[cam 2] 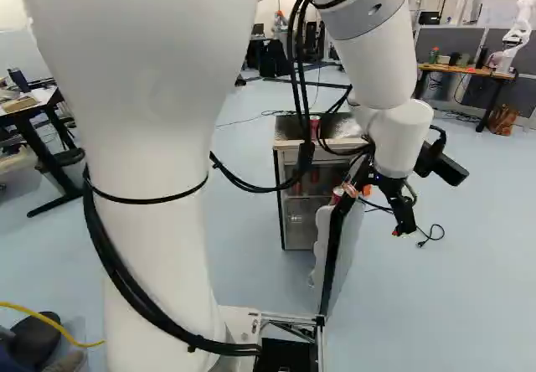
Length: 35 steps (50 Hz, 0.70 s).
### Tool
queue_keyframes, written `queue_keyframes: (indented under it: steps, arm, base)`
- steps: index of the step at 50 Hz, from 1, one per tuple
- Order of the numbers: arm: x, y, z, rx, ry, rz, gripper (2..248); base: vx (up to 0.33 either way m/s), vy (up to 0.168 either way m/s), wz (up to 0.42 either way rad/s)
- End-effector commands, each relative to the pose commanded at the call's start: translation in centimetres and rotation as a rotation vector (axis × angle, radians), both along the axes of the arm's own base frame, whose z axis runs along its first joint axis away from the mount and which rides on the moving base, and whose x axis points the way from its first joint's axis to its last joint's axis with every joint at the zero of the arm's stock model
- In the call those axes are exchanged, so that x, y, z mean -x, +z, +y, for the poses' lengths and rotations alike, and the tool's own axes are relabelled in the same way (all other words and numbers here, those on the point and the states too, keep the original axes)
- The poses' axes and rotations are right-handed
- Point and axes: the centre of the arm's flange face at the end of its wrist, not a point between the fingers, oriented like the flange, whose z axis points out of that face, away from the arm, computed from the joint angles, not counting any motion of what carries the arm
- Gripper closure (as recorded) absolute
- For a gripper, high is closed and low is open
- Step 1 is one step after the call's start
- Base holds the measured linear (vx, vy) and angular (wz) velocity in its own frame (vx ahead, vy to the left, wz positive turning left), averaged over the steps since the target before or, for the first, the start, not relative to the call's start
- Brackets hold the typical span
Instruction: Grab a drink from the fridge
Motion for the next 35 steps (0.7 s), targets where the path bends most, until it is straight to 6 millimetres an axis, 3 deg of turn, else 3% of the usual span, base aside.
queue_keyframes:
  steps: [35]
  arm:
    - [1.2, -0.1, 6.6, -0.023, 0.064, 0.018, 3]
  base:
    - [0.0, 0.0, 0.0]
